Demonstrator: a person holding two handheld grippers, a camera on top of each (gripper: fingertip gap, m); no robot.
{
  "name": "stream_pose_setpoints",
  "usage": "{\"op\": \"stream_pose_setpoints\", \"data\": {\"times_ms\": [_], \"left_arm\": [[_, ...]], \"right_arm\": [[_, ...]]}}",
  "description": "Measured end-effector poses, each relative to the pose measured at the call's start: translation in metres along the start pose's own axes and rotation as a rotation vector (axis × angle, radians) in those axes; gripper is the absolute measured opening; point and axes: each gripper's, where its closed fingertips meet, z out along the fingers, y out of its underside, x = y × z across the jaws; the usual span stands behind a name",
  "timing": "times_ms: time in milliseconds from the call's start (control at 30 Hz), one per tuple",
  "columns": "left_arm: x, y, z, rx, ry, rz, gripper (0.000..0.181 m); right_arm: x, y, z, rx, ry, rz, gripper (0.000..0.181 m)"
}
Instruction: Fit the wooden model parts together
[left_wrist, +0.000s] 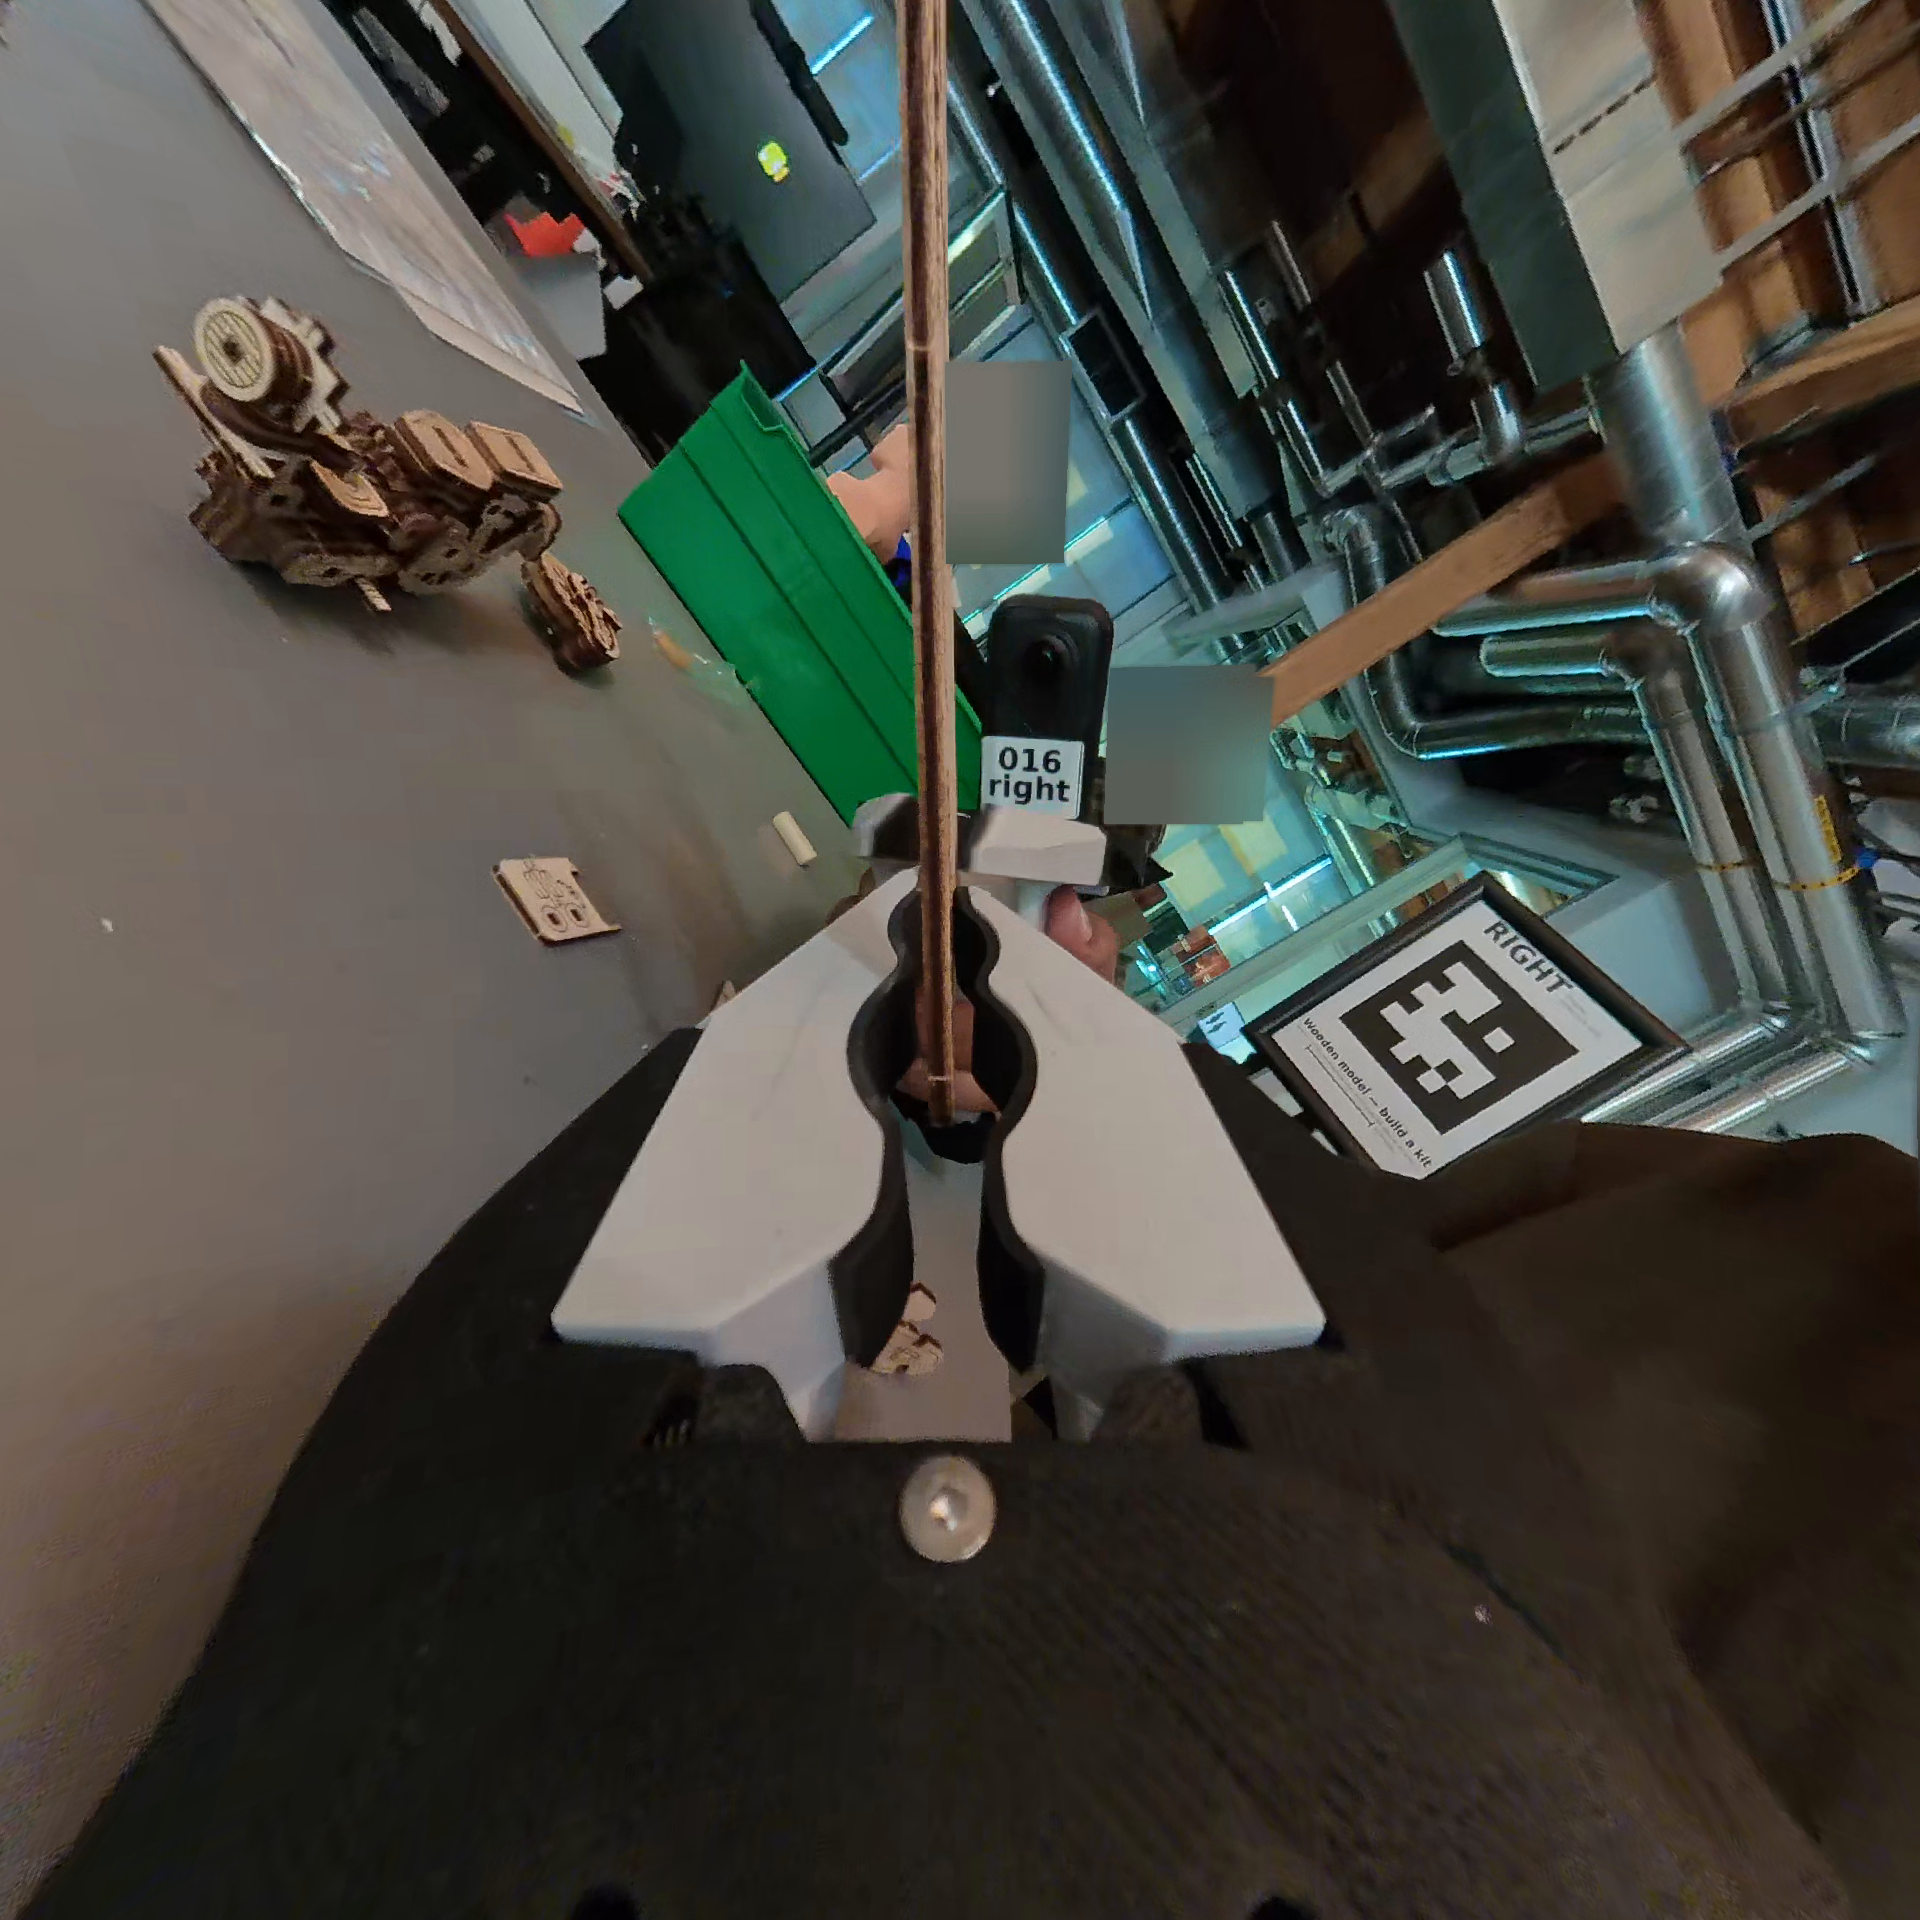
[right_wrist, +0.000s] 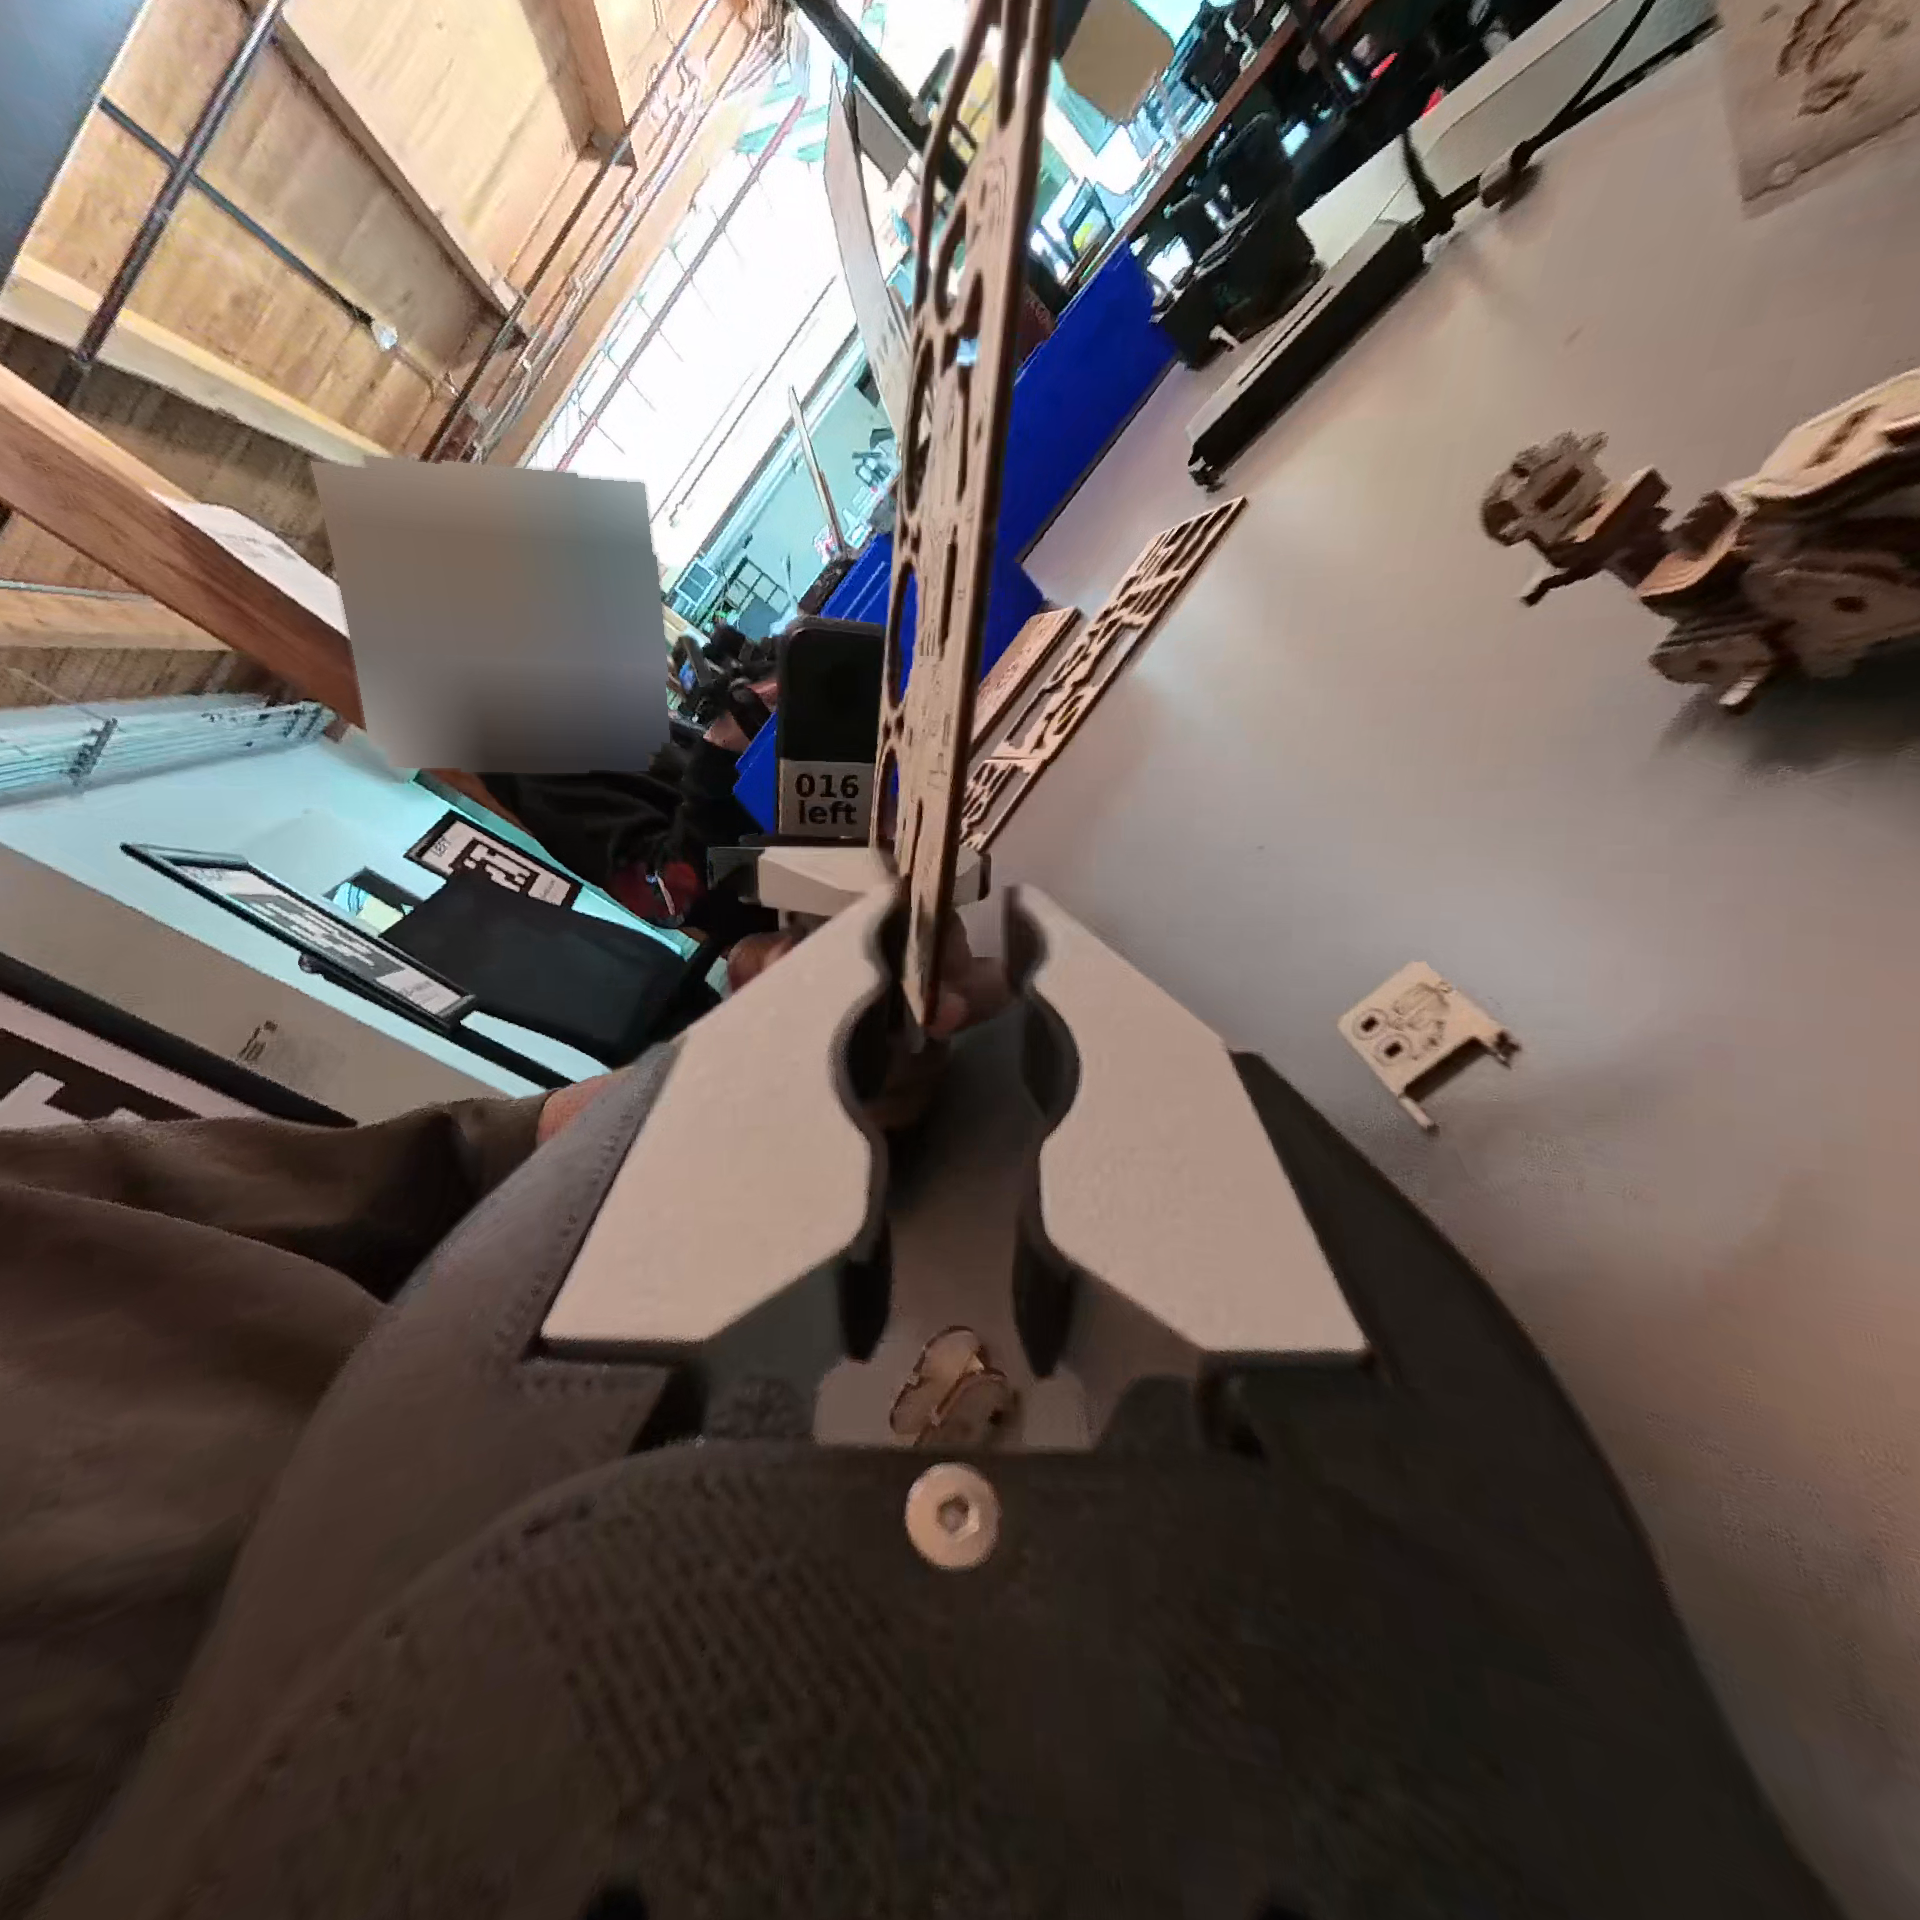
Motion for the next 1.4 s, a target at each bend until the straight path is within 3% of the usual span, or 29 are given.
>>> {"op": "stream_pose_setpoints", "data": {"times_ms": [33,267,433,600,933,1233,1400], "left_arm": [[-0.001,0.000,-0.001,0.001,-0.017,0.012,0.000],[0.003,-0.006,-0.025,0.035,-0.093,0.178,0.001],[0.002,-0.009,-0.039,0.083,-0.104,0.103,0.003],[0.001,-0.010,-0.049,0.116,-0.192,0.178,0.000],[-0.007,-0.010,-0.047,0.110,-0.262,0.211,0.000],[0.010,-0.013,-0.041,0.110,-0.166,0.188,0.000],[0.009,-0.012,-0.041,0.103,-0.189,0.203,0.000]], "right_arm": [[-0.003,0.000,0.003,-0.005,-0.011,-0.009,0.005],[-0.015,0.006,0.025,-0.086,-0.081,-0.018,0.002],[-0.019,0.013,0.042,-0.140,-0.097,-0.014,0.001],[-0.016,0.018,0.052,-0.191,-0.076,-0.042,0.006],[-0.005,0.018,0.052,-0.185,0.076,-0.148,0.010],[-0.021,0.015,0.043,-0.171,-0.142,-0.024,0.006],[-0.020,0.017,0.044,-0.202,-0.108,-0.035,0.005]]}}
